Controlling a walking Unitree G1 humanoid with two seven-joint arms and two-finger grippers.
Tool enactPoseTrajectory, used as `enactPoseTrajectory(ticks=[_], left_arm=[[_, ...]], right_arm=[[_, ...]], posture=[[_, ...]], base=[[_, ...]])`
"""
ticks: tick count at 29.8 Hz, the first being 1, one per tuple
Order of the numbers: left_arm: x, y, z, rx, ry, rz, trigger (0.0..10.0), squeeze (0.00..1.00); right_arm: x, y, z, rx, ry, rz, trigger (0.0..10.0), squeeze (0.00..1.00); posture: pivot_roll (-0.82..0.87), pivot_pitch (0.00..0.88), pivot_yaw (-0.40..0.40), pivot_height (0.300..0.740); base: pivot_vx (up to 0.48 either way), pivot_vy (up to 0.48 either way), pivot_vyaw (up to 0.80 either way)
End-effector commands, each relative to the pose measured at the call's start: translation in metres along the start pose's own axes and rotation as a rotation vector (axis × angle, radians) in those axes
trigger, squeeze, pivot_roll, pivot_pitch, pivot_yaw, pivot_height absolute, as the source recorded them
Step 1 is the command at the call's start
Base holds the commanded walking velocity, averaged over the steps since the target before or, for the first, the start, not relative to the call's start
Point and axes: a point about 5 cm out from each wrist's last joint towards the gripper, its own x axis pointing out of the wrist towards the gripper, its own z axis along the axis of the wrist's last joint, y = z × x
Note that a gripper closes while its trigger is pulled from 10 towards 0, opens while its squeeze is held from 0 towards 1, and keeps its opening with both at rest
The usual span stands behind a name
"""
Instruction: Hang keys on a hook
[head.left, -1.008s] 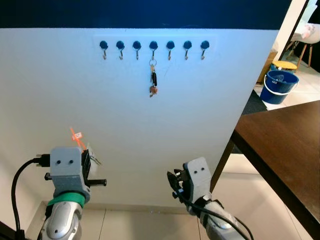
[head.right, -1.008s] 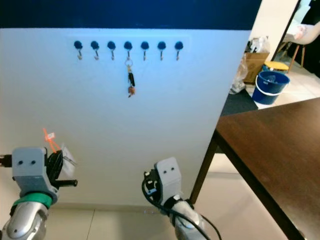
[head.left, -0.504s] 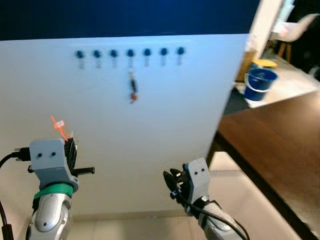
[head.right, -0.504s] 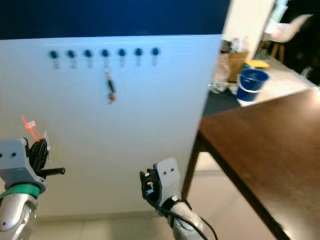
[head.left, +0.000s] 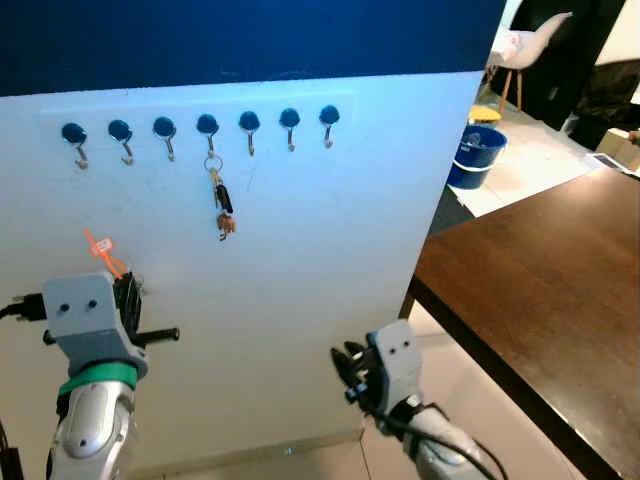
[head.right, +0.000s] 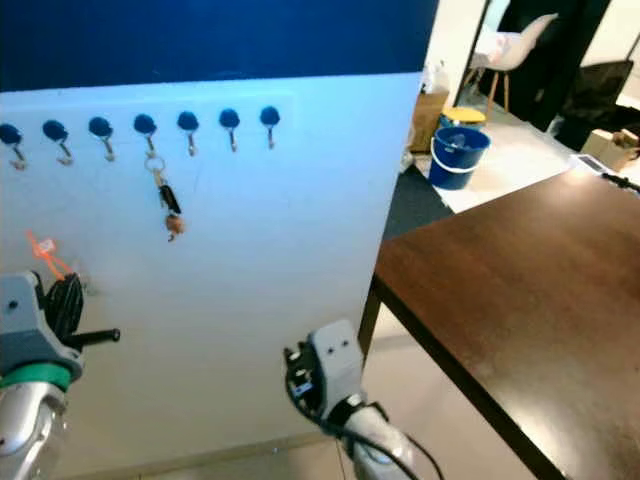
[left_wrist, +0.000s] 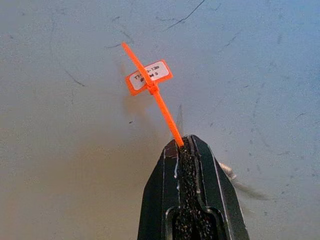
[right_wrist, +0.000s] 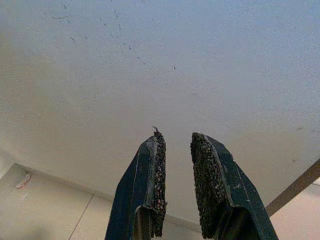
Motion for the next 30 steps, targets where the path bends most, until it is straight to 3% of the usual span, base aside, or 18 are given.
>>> enactPoseTrajectory(ticks=[1, 9, 19, 22, 30], left_arm=[[-0.002, 0.011, -0.002, 0.023, 0.004, 0.054, 10.0, 0.0], [0.0, 0.018, -0.001, 0.03, -0.004, 0.088, 10.0, 0.0], [0.003, 0.01, 0.002, 0.01, -0.014, 0.038, 10.0, 0.0], [0.002, 0.007, 0.002, 0.063, -0.026, 0.028, 10.0, 0.0], [0.002, 0.009, -0.001, -0.023, 0.004, 0.04, 10.0, 0.0]], right_arm=[[0.0, 0.006, -0.007, 0.014, 0.023, 0.022, 10.0, 0.0], [0.001, 0.006, -0.008, 0.014, 0.027, 0.028, 10.0, 0.0], [0.002, 0.006, -0.008, 0.018, 0.028, 0.03, 10.0, 0.0], [0.002, 0.006, -0.009, 0.02, 0.028, 0.03, 10.0, 0.0], [0.002, 0.006, -0.009, 0.022, 0.029, 0.031, 10.0, 0.0]], posture=[[-0.17, 0.09, 0.119, 0.74], [-0.17, 0.092, 0.117, 0.74], [-0.17, 0.096, 0.12, 0.74], [-0.17, 0.096, 0.12, 0.74], [-0.17, 0.096, 0.12, 0.74]], base=[[0.0, 0.0, 0.0], [0.0, 0.0, 0.0], [0.0, 0.0, 0.0], [0.0, 0.0, 0.0], [0.0, 0.0, 0.0]])
